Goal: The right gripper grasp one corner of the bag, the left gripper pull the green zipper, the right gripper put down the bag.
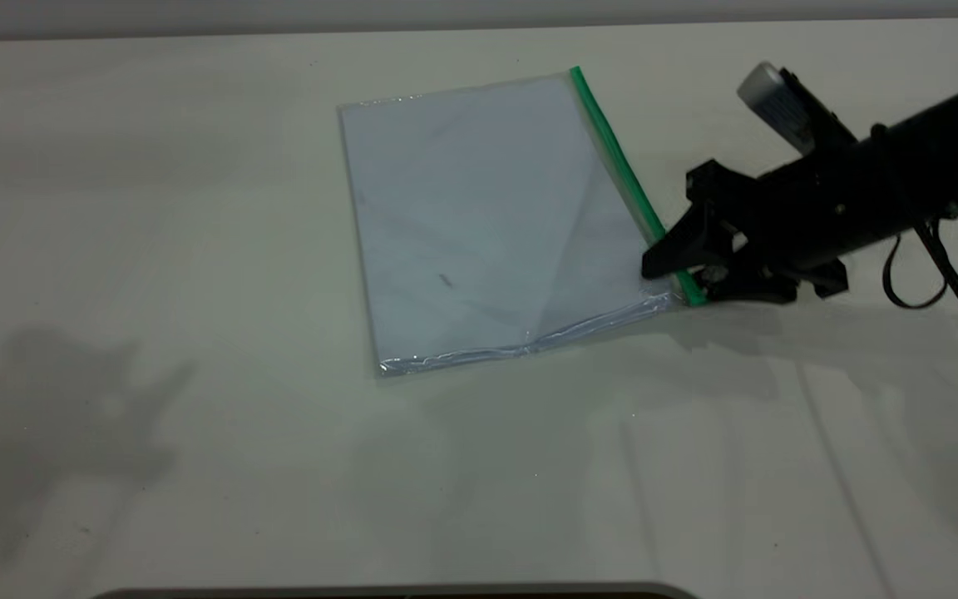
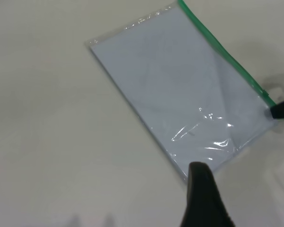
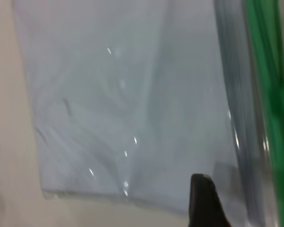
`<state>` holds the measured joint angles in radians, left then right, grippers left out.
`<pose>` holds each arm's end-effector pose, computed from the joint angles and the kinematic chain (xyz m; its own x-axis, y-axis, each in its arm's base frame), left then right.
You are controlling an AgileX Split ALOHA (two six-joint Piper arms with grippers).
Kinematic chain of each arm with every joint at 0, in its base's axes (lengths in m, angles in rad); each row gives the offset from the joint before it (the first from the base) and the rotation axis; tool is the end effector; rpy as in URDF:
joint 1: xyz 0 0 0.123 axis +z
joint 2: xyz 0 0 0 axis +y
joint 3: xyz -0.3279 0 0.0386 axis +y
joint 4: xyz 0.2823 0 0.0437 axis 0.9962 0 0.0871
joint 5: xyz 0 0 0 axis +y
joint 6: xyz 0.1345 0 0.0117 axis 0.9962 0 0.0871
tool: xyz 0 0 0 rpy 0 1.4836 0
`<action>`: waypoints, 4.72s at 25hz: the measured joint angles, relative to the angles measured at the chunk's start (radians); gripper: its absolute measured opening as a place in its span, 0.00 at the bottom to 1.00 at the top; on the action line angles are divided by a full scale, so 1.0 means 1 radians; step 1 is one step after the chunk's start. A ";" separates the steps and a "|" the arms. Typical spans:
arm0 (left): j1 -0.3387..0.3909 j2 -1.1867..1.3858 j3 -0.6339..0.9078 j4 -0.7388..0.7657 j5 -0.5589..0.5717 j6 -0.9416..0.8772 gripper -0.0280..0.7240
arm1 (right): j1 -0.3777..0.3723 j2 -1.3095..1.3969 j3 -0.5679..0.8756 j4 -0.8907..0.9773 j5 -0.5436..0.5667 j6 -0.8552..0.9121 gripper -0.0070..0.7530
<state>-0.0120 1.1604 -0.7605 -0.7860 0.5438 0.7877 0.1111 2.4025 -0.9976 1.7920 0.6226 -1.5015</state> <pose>0.2757 -0.0528 0.2869 -0.6319 0.0813 -0.7708 0.3383 0.9237 -0.1799 0.3913 0.1210 -0.0577 -0.9650 0.1678 -0.2015 0.0053 0.7809 0.6247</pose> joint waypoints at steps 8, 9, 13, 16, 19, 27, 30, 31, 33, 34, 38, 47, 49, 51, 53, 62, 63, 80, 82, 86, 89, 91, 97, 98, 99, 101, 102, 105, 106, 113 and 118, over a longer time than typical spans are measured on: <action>0.000 0.000 0.000 0.000 0.000 0.000 0.73 | 0.000 0.017 -0.022 0.001 0.037 0.000 0.64; 0.000 0.000 0.000 0.000 0.001 0.000 0.73 | 0.000 0.024 -0.022 0.001 0.049 0.000 0.64; 0.000 0.000 0.000 0.000 0.001 0.000 0.73 | 0.000 0.064 -0.022 0.001 0.100 0.019 0.64; 0.000 0.000 0.000 -0.001 0.001 0.000 0.73 | 0.000 0.070 -0.022 0.001 0.121 0.024 0.64; 0.000 0.000 -0.001 -0.001 0.001 0.000 0.73 | 0.000 0.070 -0.023 0.001 0.122 0.023 0.64; 0.000 0.000 -0.001 -0.001 0.000 0.000 0.73 | 0.000 0.070 -0.023 0.002 0.096 0.023 0.33; 0.000 0.000 -0.001 -0.001 -0.002 0.001 0.73 | 0.000 0.070 -0.023 0.002 0.105 0.015 0.19; 0.000 0.000 -0.001 -0.001 -0.004 0.001 0.73 | 0.000 0.070 -0.023 0.003 0.117 0.007 0.15; 0.000 0.004 -0.001 -0.001 -0.004 0.000 0.73 | 0.000 0.070 -0.023 0.002 0.153 -0.008 0.06; 0.000 0.009 -0.001 -0.001 -0.005 0.000 0.73 | 0.000 0.068 -0.023 -0.003 0.171 -0.016 0.05; 0.000 0.054 -0.002 -0.001 -0.010 0.017 0.73 | 0.000 0.015 -0.023 -0.169 0.166 -0.001 0.05; 0.000 0.174 -0.064 -0.076 -0.020 0.110 0.73 | 0.005 -0.212 -0.058 -0.750 0.031 0.239 0.05; 0.000 0.208 -0.092 -0.116 -0.021 0.152 0.73 | 0.022 -0.228 -0.115 -0.776 0.009 0.245 0.05; -0.008 0.252 -0.125 -0.153 -0.024 0.204 0.73 | 0.056 -0.231 -0.173 -0.805 -0.005 0.245 0.05; -0.030 0.300 -0.159 -0.192 -0.027 0.264 0.73 | 0.100 -0.231 -0.234 -0.837 0.006 0.238 0.05; -0.190 0.616 -0.394 -0.233 -0.027 0.562 0.73 | 0.194 -0.231 -0.353 -1.030 0.094 0.305 0.05; -0.209 0.651 -0.423 -0.233 -0.024 0.597 0.73 | 0.194 -0.231 -0.364 -1.033 0.102 0.305 0.05; -0.342 1.141 -0.913 -0.199 0.304 0.729 0.73 | 0.198 -0.231 -0.394 -1.045 0.172 0.288 0.05; -0.361 1.164 -0.940 -0.180 0.307 0.731 0.73 | 0.198 -0.231 -0.394 -1.045 0.177 0.282 0.05; -0.390 1.185 -0.967 -0.161 0.311 0.752 0.73 | 0.198 -0.231 -0.394 -1.045 0.177 0.278 0.05; -0.408 1.186 -0.971 -0.152 0.305 0.776 0.73 | 0.198 -0.231 -0.394 -1.045 0.177 0.278 0.05; -0.412 1.186 -0.971 -0.152 0.292 0.780 0.73 | 0.198 -0.231 -0.394 -1.045 0.177 0.278 0.05; -0.417 1.227 -0.971 -0.151 0.263 0.781 0.73 | 0.198 -0.231 -0.394 -1.045 0.178 0.275 0.05; -0.420 1.234 -0.971 -0.151 0.258 0.781 0.72 | 0.198 -0.231 -0.394 -1.045 0.178 0.275 0.05; -0.421 1.234 -0.971 -0.152 0.257 0.781 0.72 | 0.198 -0.231 -0.394 -1.045 0.178 0.275 0.05; -0.424 1.234 -0.971 -0.155 0.255 0.781 0.70 | 0.198 -0.231 -0.394 -1.045 0.179 0.275 0.05; -0.425 1.234 -0.971 -0.162 0.255 0.781 0.68 | 0.198 -0.231 -0.394 -1.045 0.179 0.275 0.05; -0.429 1.234 -0.972 -0.178 0.257 0.784 0.63 | 0.198 -0.231 -0.394 -1.045 0.178 0.275 0.05; -0.429 1.234 -0.974 -0.180 0.260 0.784 0.62 | 0.198 -0.231 -0.394 -1.045 0.178 0.275 0.05; -0.430 1.234 -1.011 -0.182 0.264 0.781 0.61 | 0.198 -0.231 -0.394 -1.045 0.177 0.275 0.05; -0.430 1.234 -1.011 -0.163 0.272 0.769 0.61 | 0.198 -0.231 -0.394 -1.045 0.177 0.275 0.05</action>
<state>-0.4417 2.3947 -1.7712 -0.9488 0.8156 1.5566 0.3096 2.1720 -1.3916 0.7475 0.8000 -1.2265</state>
